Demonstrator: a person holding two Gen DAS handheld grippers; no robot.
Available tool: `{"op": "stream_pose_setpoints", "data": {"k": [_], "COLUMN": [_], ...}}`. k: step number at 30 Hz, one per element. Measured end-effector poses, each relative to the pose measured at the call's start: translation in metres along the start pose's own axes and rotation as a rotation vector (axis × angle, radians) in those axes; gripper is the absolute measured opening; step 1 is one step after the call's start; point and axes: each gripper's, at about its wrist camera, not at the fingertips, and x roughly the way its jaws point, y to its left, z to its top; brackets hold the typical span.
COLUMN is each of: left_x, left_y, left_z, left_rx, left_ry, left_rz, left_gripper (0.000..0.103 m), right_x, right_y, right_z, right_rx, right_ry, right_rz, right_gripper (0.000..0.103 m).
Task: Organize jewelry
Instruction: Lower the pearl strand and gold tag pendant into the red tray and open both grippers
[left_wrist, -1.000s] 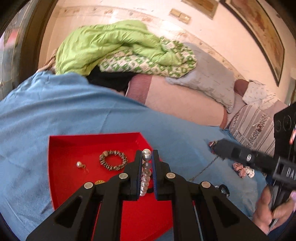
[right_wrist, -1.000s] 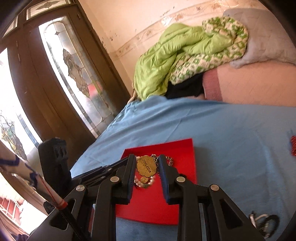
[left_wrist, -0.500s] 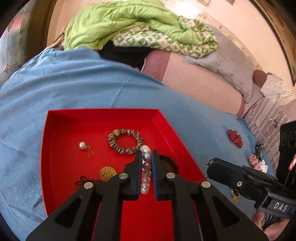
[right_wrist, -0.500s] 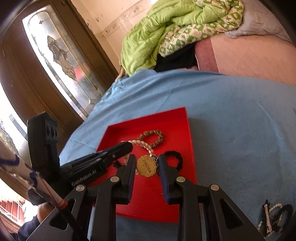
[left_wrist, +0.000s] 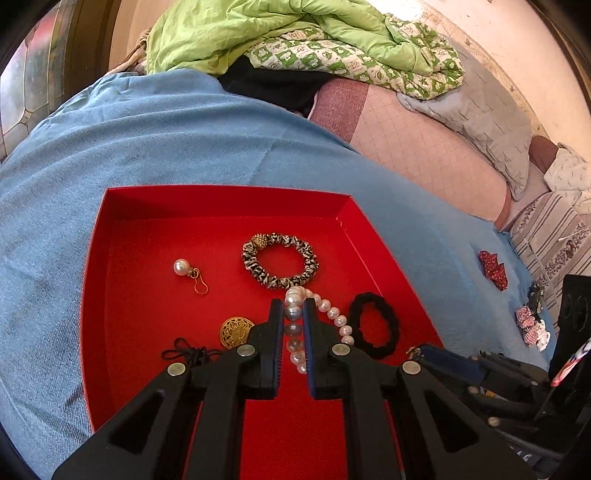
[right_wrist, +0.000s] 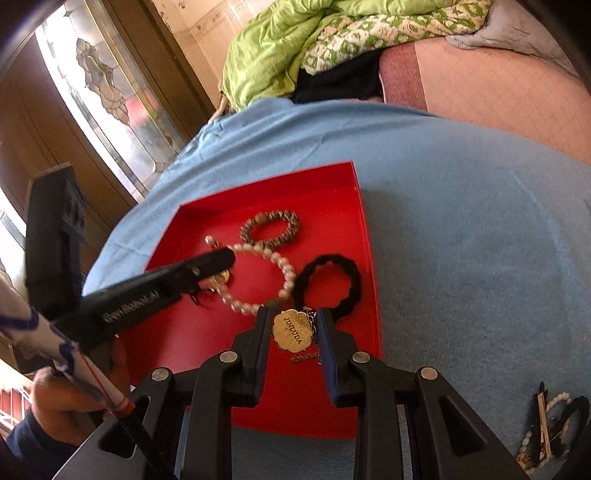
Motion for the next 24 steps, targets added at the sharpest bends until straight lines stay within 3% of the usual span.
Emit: {"op": "stream_pose_setpoints", "data": {"k": [8,24], "left_x": [0.002,-0.002], "left_y": [-0.007,-0.006], "left_z": [0.000,-0.001], "left_rx": [0.036,0.015], "left_ry": [0.007,-0.004], "left_rz": [0.026,0.039], "left_gripper": [0.009,0.009], "right_x": [0.008,0.011], "right_y": [-0.002,0.003], "right_z": [-0.005,-0.008], "right_rx": [-0.018,-0.036], "right_ry": [0.030,0.046], "right_rz": [-0.039,-0.045], "right_gripper": [0.027,0.028]}}
